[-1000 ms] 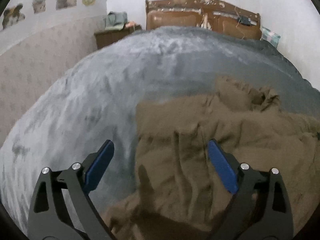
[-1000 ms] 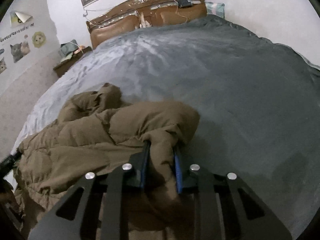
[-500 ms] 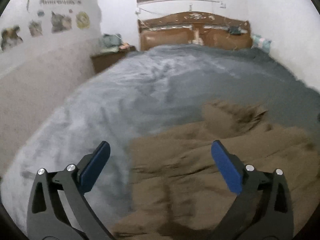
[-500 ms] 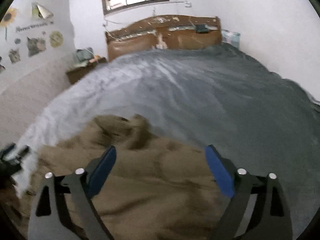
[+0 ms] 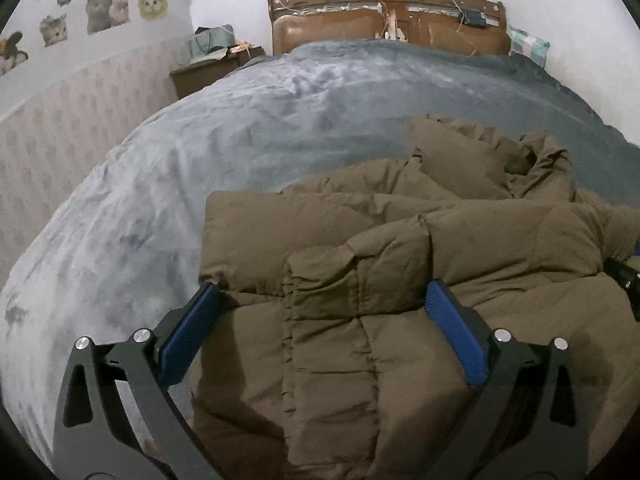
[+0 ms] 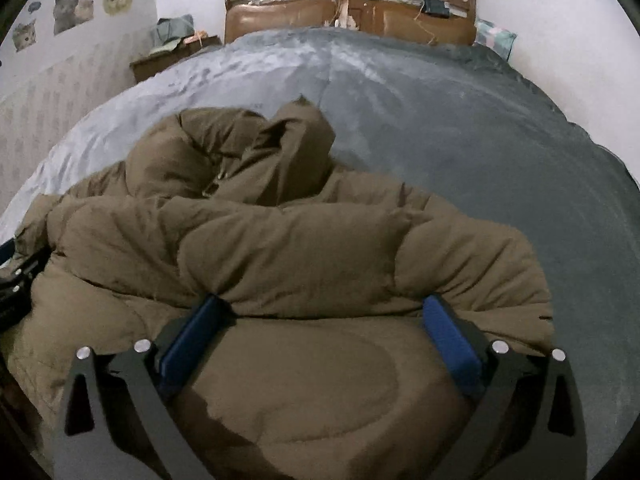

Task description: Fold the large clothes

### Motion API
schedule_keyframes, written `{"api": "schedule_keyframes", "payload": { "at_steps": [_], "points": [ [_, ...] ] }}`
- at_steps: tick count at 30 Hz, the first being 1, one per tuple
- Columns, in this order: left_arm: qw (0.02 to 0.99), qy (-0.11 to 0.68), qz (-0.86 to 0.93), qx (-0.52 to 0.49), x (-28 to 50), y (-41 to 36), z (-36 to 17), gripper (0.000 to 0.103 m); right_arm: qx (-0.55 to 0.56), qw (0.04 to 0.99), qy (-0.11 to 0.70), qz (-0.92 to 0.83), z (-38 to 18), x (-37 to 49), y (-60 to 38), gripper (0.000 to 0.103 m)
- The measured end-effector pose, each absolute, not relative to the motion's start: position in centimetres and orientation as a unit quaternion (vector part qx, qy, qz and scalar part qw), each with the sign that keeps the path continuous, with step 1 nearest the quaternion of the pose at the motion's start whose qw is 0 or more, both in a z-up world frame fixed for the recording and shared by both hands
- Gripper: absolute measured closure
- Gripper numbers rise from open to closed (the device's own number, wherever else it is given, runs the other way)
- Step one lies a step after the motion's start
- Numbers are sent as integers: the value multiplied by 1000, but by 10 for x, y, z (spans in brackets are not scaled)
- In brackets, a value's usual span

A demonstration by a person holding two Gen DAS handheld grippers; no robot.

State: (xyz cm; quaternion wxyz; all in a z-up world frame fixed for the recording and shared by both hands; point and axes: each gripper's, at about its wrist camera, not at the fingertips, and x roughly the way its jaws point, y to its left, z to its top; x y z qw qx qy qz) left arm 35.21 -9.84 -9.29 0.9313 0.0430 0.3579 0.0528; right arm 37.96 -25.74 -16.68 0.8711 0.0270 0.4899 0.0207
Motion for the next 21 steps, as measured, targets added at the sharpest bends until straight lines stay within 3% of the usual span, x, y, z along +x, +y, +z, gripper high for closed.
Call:
{"api": "schedule_keyframes", "payload": {
  "at_steps": [5, 9, 16, 21],
  "points": [
    [927, 370, 46, 42, 358, -98, -97, 3, 38, 855, 517, 32, -177, 387, -263, 2],
    [929, 368, 18, 24, 344, -83, -76, 3, 63, 859, 505, 57, -148, 359, -279, 2],
    [961, 275, 0, -7, 205, -5, 5, 3, 97, 905, 412, 53, -52, 221, -352, 2],
    [969, 247, 15, 1, 103, 33, 6, 3, 76, 919, 386, 10, -31, 103, -393, 2]
  ]
}}
